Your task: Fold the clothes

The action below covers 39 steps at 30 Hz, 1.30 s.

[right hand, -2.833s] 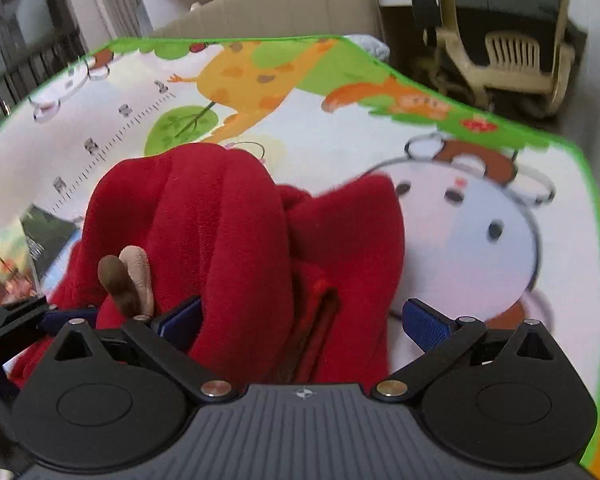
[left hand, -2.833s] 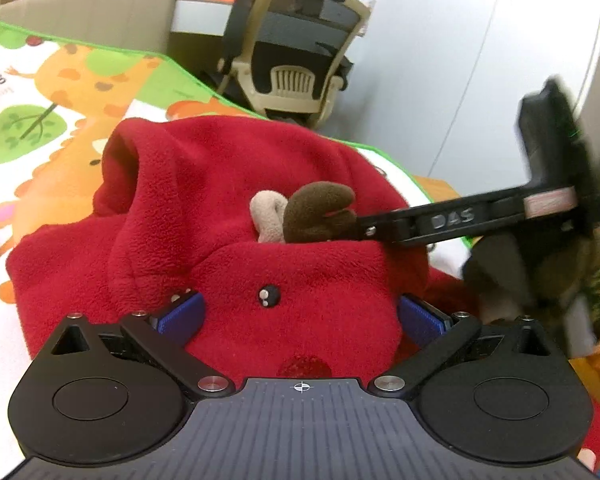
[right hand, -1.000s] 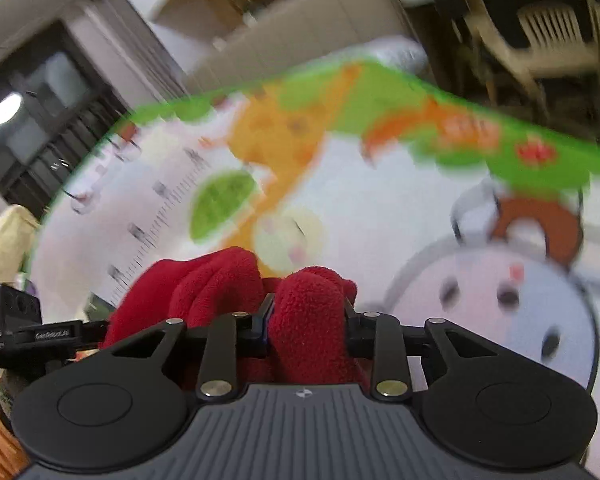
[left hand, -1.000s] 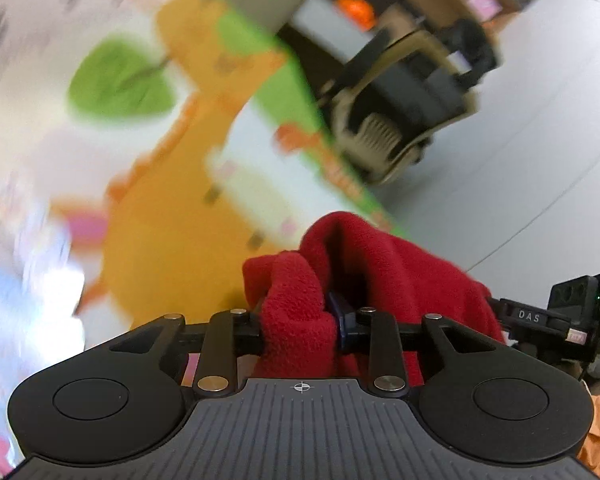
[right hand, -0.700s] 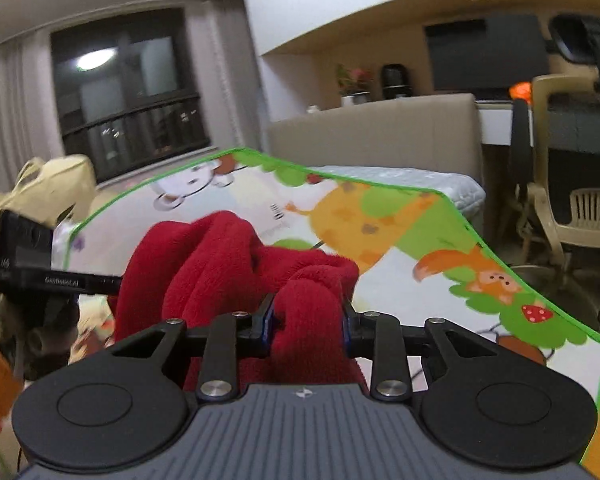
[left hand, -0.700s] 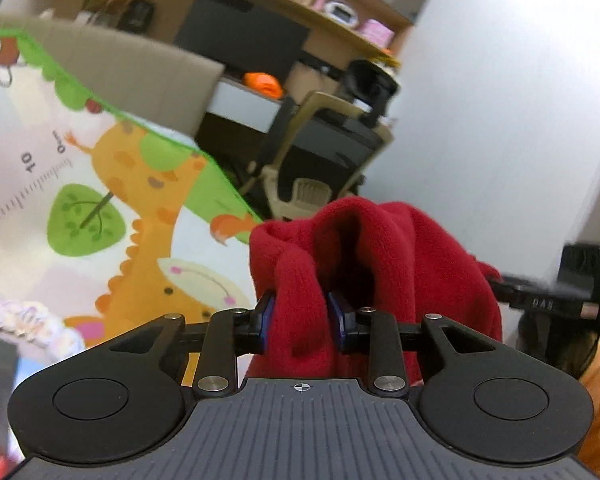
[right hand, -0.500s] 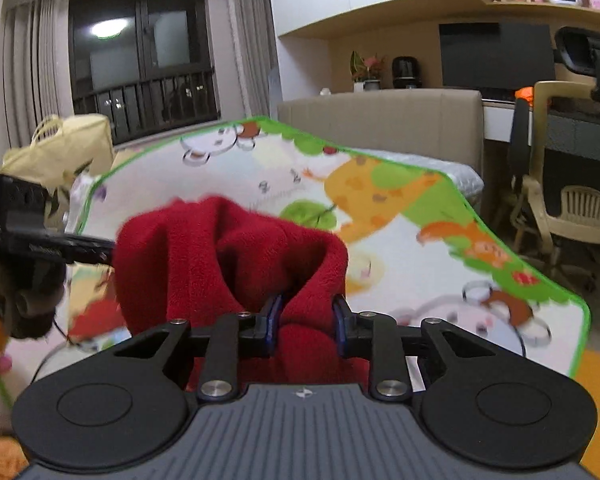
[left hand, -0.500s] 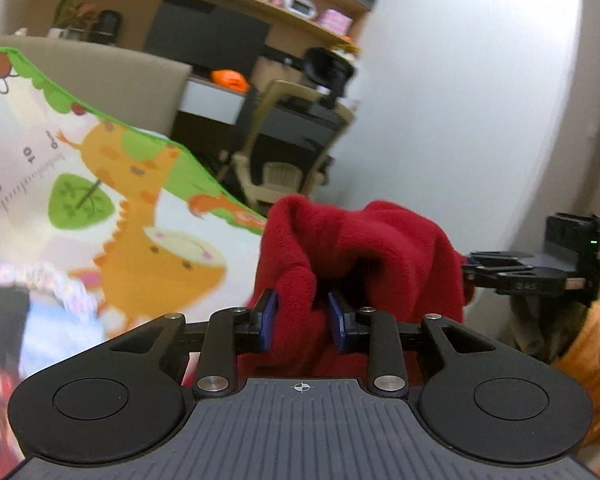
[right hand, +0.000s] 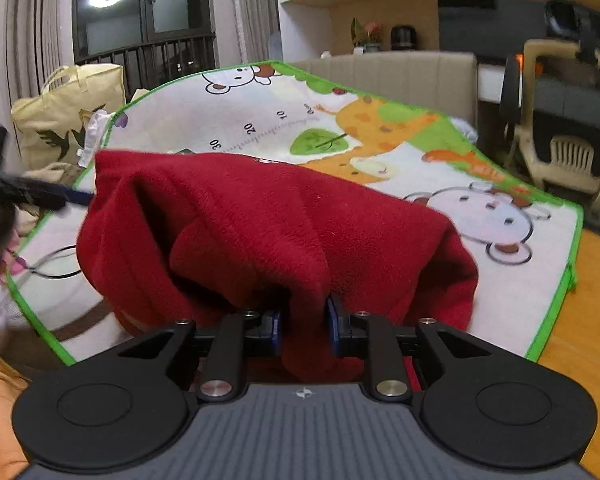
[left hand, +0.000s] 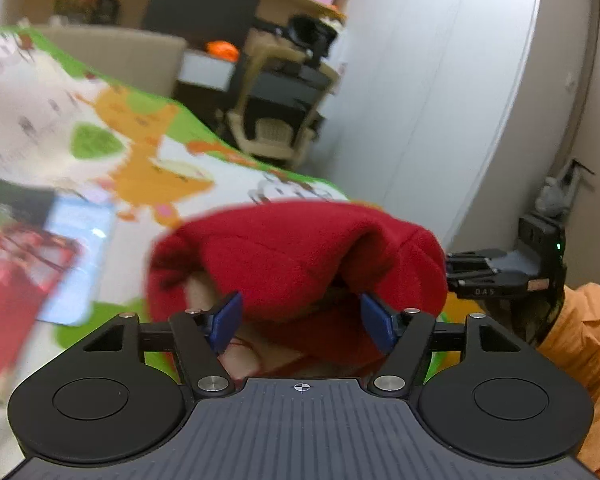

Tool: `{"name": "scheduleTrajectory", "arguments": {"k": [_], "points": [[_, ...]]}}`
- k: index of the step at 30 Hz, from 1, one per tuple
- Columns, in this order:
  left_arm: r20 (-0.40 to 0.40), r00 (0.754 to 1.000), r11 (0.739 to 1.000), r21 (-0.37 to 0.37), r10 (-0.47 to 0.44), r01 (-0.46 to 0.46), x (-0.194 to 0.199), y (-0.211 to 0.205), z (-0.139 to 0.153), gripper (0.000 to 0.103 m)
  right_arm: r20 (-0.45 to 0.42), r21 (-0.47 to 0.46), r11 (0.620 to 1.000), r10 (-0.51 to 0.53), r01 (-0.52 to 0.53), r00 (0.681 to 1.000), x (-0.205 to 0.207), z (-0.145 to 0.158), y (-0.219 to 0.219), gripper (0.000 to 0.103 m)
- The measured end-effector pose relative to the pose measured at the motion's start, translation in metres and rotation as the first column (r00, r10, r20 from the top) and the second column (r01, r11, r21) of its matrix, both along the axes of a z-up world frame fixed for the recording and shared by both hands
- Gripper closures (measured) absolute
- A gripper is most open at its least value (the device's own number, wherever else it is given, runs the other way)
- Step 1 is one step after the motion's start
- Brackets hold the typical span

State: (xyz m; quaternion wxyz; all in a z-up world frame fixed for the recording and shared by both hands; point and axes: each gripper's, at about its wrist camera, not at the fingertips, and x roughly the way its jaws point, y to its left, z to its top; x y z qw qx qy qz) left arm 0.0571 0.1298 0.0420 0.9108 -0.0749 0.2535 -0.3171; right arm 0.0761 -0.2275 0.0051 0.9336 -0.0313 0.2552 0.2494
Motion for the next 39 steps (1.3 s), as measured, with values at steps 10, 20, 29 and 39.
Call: {"name": "scheduleTrajectory", "arguments": {"k": [10,20,29,39], "points": [[-0.026,0.999,0.997,0.065,0.034,-0.032,0.05,-0.085,0.002,0.015,0.059,-0.055,0.995,-0.076,0.079,0.995,-0.036,0.035,-0.005,0.052],[-0.066,0.997,0.995,0.094,0.038,-0.032,0.04,-0.076,-0.044,0.008,0.086,0.043,0.997,-0.072,0.069,0.994,0.01,0.074,0.036,0.022],[-0.201,0.972,0.981,-0.125,0.121,-0.148,0.037,-0.018,-0.036,0.007,-0.038,0.009,0.991,-0.132,0.133,0.99,0.026,0.026,0.041,0.017],[-0.292,0.946,0.935,-0.275,0.141,-0.224,0.046,0.006,-0.044,0.006,0.014,-0.091,0.988,-0.126,0.126,0.992,0.023,0.036,0.058,0.015]]}}
